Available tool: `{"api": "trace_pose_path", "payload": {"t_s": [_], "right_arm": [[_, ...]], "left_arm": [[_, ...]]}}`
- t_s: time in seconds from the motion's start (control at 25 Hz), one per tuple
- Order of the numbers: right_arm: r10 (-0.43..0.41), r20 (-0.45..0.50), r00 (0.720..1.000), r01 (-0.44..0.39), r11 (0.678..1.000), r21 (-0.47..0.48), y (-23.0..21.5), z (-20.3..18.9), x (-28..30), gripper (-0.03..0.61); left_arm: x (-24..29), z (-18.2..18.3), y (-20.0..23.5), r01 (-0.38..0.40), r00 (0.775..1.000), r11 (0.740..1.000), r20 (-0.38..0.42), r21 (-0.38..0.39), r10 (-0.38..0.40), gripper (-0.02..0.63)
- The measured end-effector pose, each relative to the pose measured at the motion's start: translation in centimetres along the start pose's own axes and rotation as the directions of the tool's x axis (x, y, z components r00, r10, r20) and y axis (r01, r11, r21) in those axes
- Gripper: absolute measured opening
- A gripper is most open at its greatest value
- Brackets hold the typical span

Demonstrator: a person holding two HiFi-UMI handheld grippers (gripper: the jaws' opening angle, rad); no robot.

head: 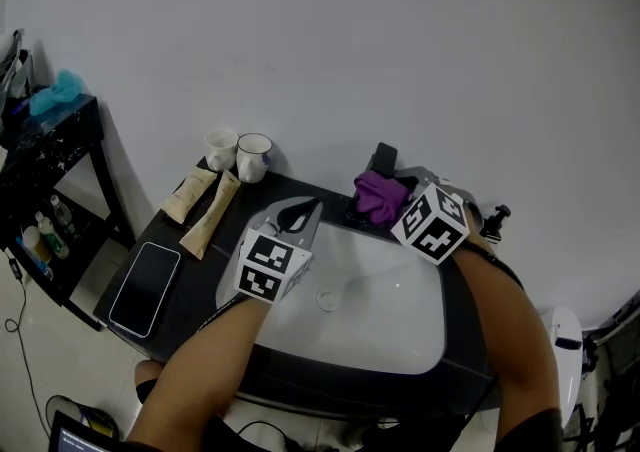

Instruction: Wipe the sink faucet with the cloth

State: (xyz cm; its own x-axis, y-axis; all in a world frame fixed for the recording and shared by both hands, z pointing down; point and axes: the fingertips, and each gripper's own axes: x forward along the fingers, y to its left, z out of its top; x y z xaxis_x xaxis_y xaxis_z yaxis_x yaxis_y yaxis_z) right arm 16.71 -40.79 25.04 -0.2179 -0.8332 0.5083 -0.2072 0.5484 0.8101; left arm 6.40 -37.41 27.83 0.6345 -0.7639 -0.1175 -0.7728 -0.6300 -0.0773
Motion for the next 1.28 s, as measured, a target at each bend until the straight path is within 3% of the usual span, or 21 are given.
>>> {"api": "trace_pose_path", "payload": {"t_s": [0.4,0.68,0.76,0.88,1.04,1.28], "right_arm": [[0.040,-0.018,0.999,-0.042,0.984,-0.172,3.6,1.6,-3.7,0.049],[0.115,0.026,0.993,-0.109,0.979,-0.174,9.0,1.8,-7.6,0.052],[0.076,0.033,0.997,-0.068,0.979,-0.190,10.2,0.8,-7.2,0.052],[-0.048,0.084,0.995,0.059,0.989,-0.134,10.0,-0.6,-5.5,0.054],[-0.225,0.120,0.967,0.231,0.972,-0.038,8.6,-1.5,-3.0,0.054],[-0.347,0.102,0.932,0.341,0.937,0.074,6.9,-1.2,1.2,0.054]], "left_arm": [[0.0,-0.8,0.0,-0.008,0.999,0.999,-0.045,0.039,0.010,0.017],[-0.2,-1.5,-0.2,-0.010,0.996,0.995,-0.090,0.096,0.019,0.017],[-0.2,-1.5,-0.2,-0.009,0.995,0.995,-0.093,0.095,0.018,0.017],[-0.2,-1.4,-0.1,-0.011,0.995,0.996,-0.094,0.092,0.020,0.017],[-0.2,-1.3,-0.3,-0.008,0.996,0.996,-0.089,0.086,0.015,0.017],[0.1,-1.0,-0.3,-0.002,0.997,0.997,-0.071,0.083,0.008,0.017]]}}
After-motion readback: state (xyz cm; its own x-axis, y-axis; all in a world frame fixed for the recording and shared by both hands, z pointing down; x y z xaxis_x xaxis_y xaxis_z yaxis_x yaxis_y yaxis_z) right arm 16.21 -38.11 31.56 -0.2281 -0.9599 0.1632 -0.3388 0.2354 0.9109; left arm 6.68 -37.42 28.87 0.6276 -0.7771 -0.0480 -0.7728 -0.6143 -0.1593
